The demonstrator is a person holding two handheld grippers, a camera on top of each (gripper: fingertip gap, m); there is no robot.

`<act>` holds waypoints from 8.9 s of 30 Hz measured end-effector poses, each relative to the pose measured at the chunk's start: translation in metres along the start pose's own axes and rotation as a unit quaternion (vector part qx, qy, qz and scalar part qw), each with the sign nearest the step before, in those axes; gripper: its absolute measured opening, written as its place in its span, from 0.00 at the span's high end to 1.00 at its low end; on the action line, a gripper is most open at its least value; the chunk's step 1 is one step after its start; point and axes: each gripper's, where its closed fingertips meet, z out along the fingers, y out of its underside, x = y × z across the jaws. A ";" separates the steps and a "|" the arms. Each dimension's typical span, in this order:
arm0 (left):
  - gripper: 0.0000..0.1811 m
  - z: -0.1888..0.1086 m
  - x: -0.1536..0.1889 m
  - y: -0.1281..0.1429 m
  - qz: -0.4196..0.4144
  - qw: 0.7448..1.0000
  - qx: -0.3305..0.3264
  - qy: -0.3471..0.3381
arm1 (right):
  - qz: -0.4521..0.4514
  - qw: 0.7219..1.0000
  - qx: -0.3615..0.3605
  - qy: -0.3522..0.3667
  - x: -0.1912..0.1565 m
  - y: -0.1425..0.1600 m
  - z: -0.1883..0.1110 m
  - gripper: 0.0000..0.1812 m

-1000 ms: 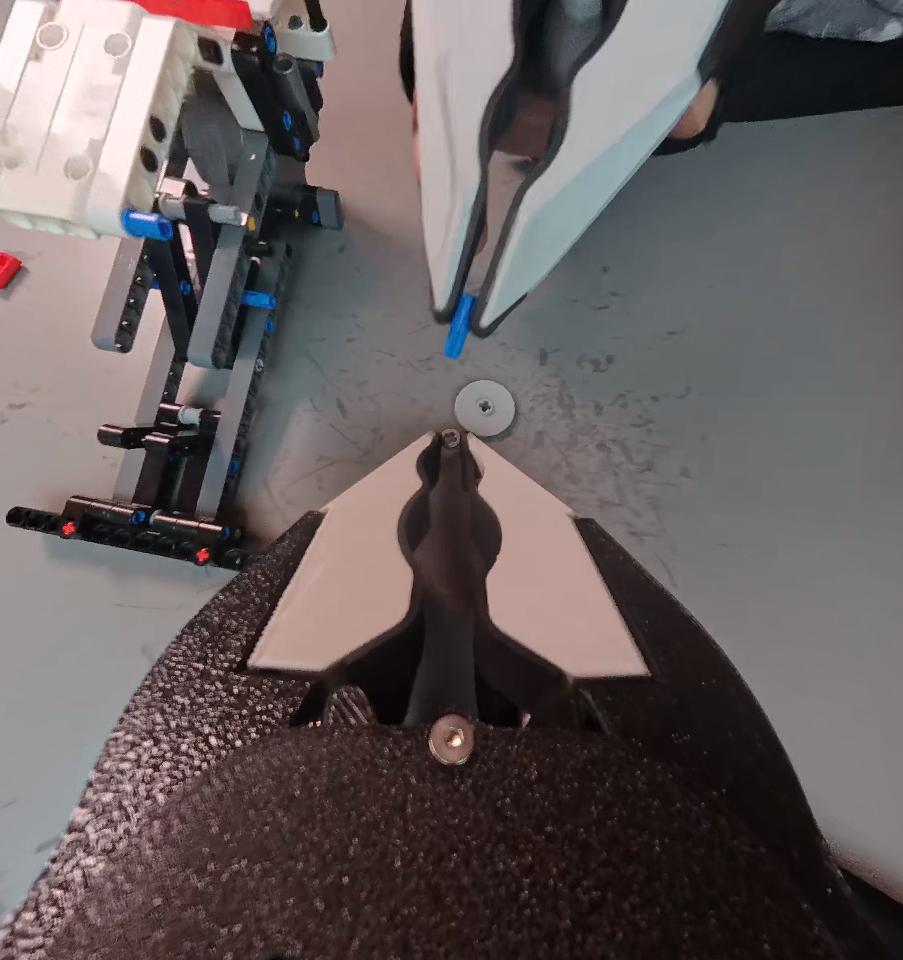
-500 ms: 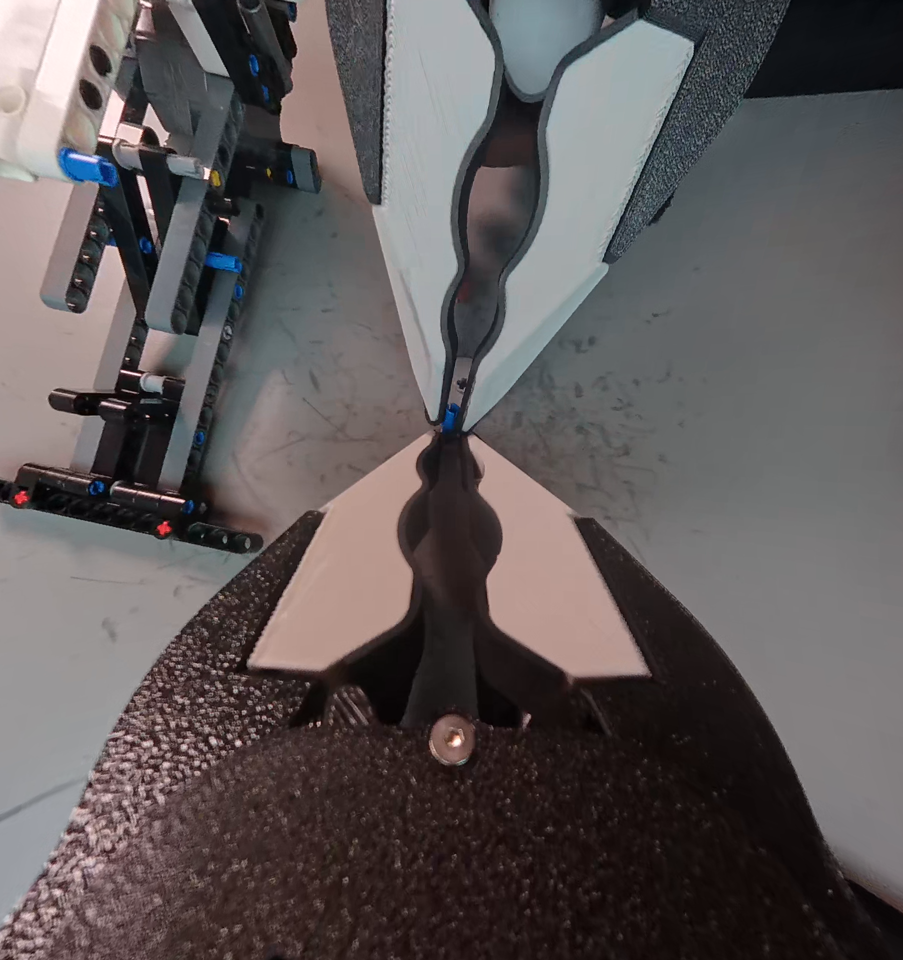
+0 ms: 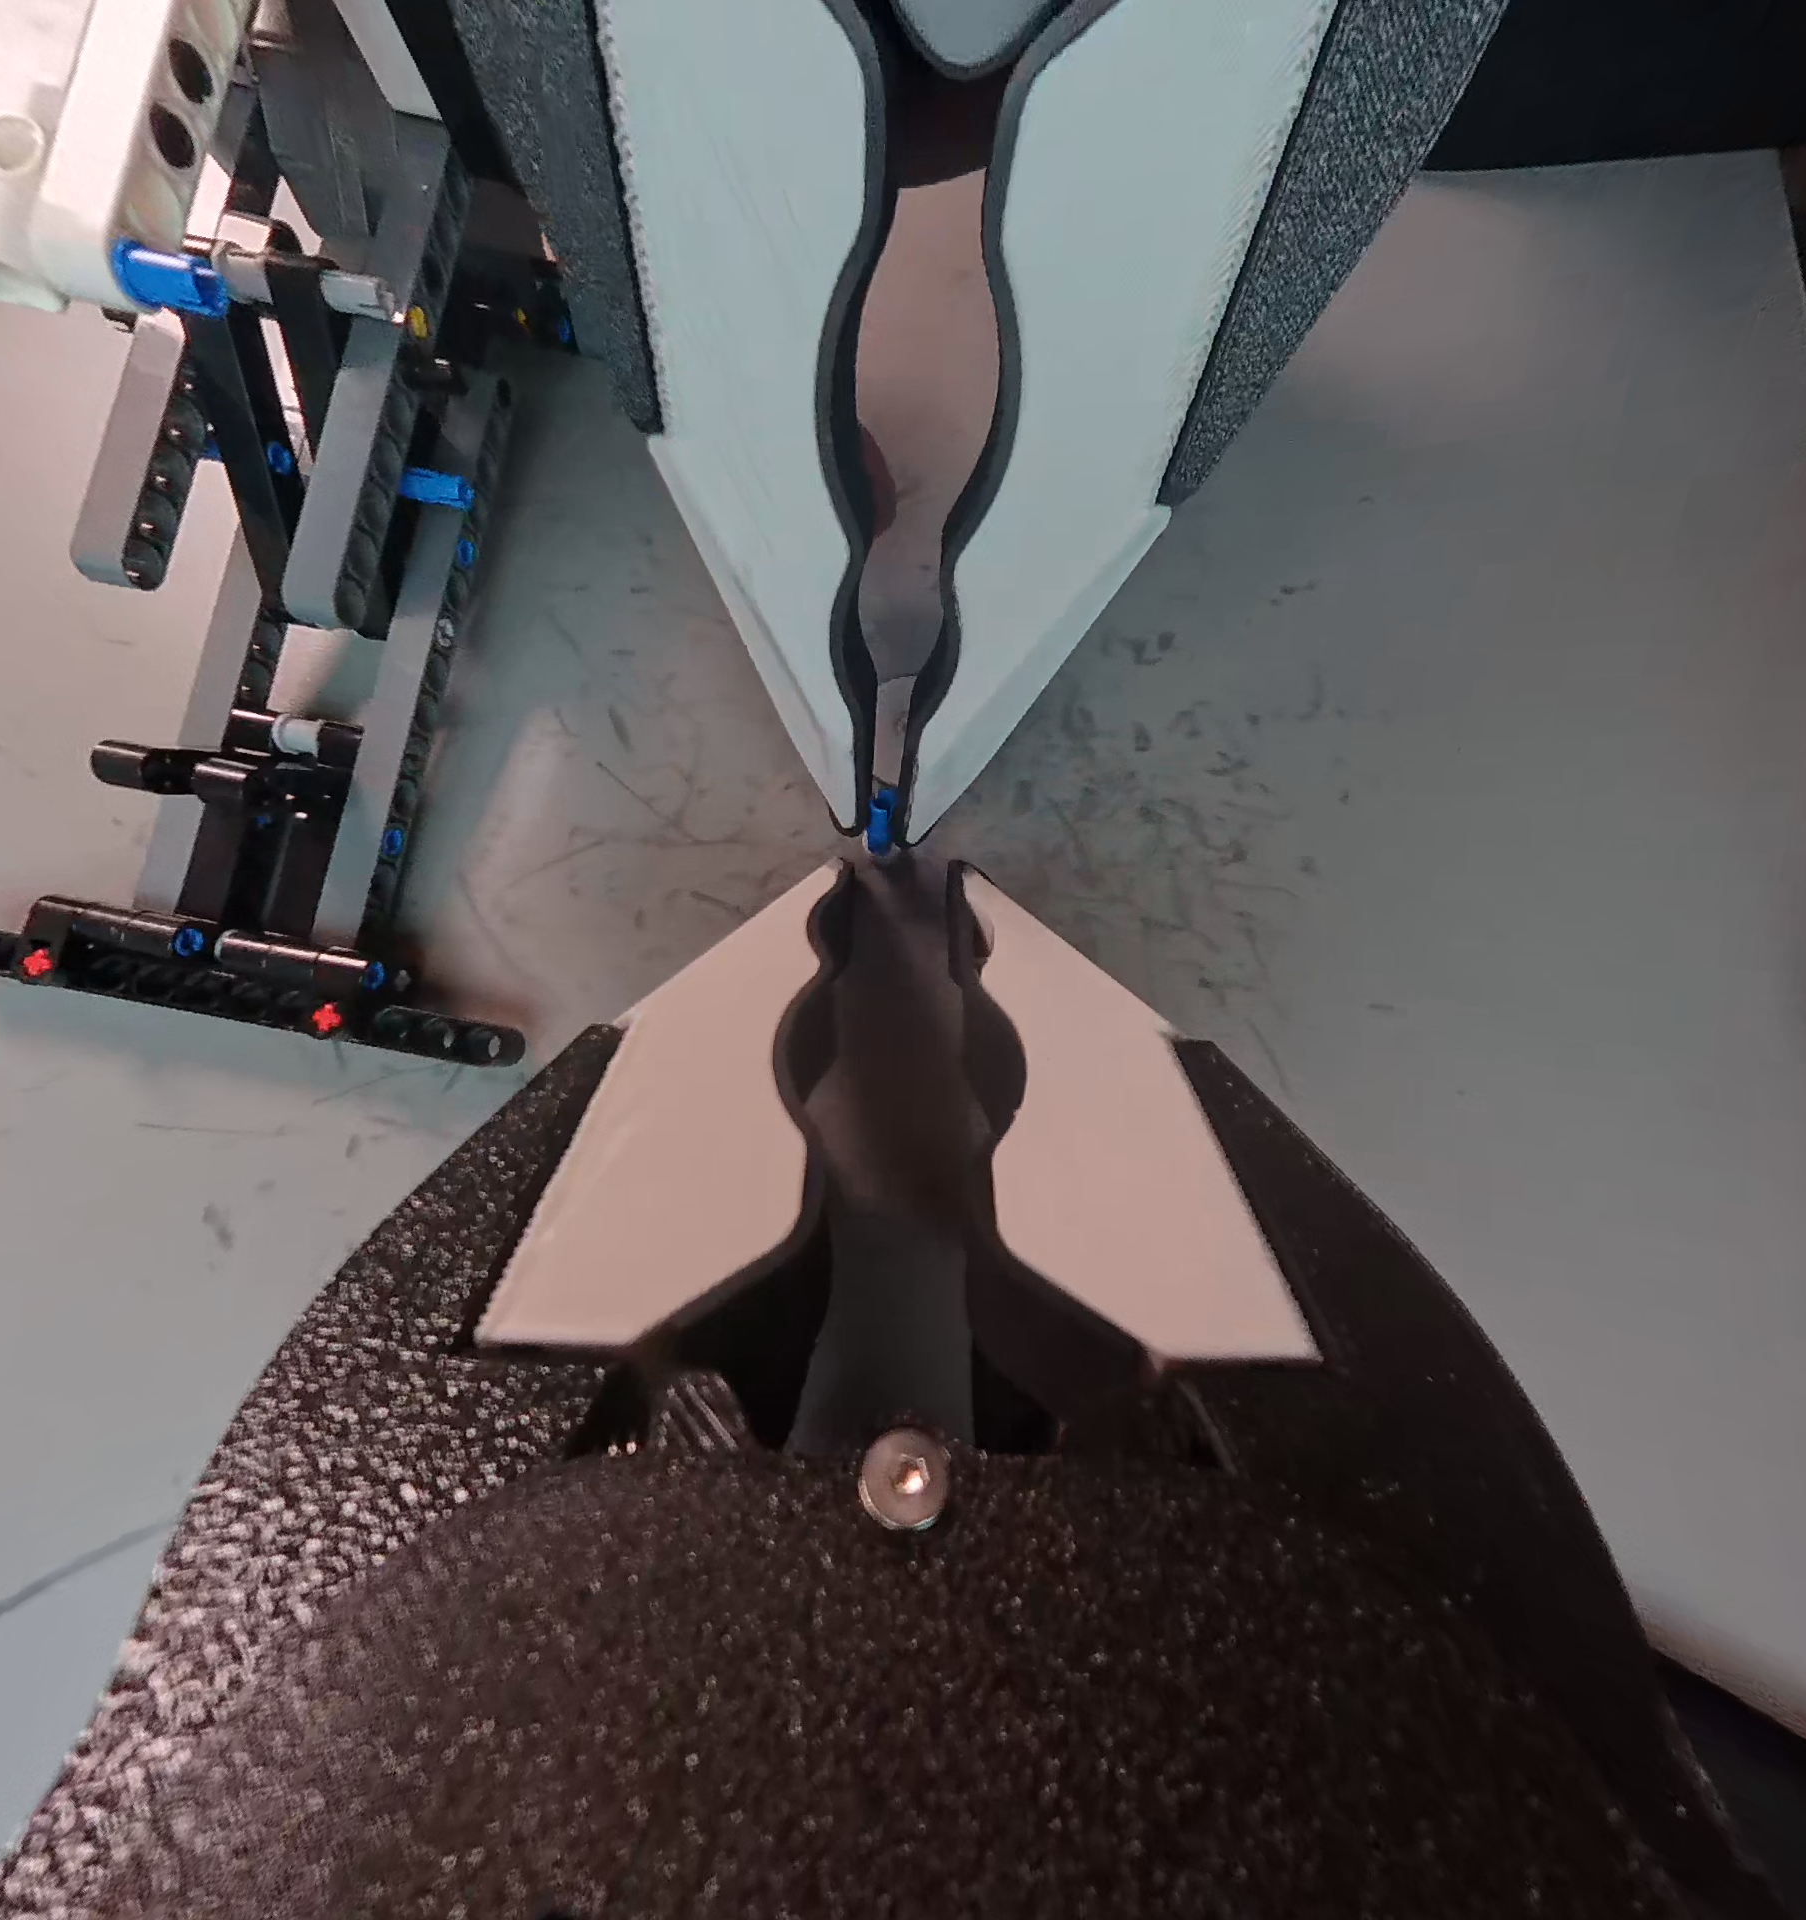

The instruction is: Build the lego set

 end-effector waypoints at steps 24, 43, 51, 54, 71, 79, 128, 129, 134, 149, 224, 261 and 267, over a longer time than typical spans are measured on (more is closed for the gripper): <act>0.91 -0.014 -0.008 0.012 -0.007 1.000 0.003 0.019 | -0.187 0.970 -0.137 -0.076 -0.006 0.005 0.004 0.98; 0.87 -0.049 0.000 -0.037 -0.067 0.979 0.168 0.097 | -0.138 0.968 0.183 0.098 0.002 -0.052 -0.058 0.98; 0.85 -0.110 0.018 -0.086 -0.132 0.895 0.351 0.242 | -0.363 0.846 0.245 0.303 -0.024 -0.089 -0.097 0.98; 0.88 -0.111 0.025 -0.090 -0.118 0.897 0.353 0.240 | -0.431 0.805 0.222 0.342 -0.032 -0.093 -0.098 0.98; 0.92 -0.115 -0.006 -0.092 0.011 0.933 0.360 -0.015 | -0.028 0.915 0.384 0.123 -0.021 -0.086 -0.107 0.82; 0.91 -0.098 -0.024 -0.087 0.156 0.923 0.275 -0.221 | 0.262 0.857 0.442 -0.029 0.020 -0.081 -0.094 0.88; 0.97 -0.122 -0.013 -0.101 -0.122 0.887 0.434 0.094 | -0.109 0.874 0.402 0.253 0.013 -0.092 -0.105 0.97; 0.97 -0.123 -0.013 -0.101 -0.123 0.886 0.436 0.097 | -0.105 0.872 0.408 0.248 0.012 -0.092 -0.107 0.97; 0.97 -0.126 -0.011 -0.102 -0.124 0.881 0.443 0.109 | -0.104 0.869 0.421 0.237 0.008 -0.095 -0.109 0.98; 0.97 -0.125 -0.001 -0.104 -0.110 0.889 0.430 0.116 | -0.102 0.870 0.433 0.211 -0.001 -0.094 -0.110 0.99; 0.97 -0.104 0.001 -0.086 -0.140 0.913 0.352 0.150 | -0.171 0.876 0.380 0.243 -0.010 -0.085 -0.086 1.00; 0.95 -0.105 0.012 -0.084 -0.220 0.871 0.341 0.277 | -0.245 0.852 0.356 0.297 -0.012 -0.085 -0.098 0.96; 0.98 -0.105 0.018 -0.085 -0.214 0.870 0.338 0.288 | -0.252 0.851 0.353 0.297 -0.016 -0.086 -0.097 0.96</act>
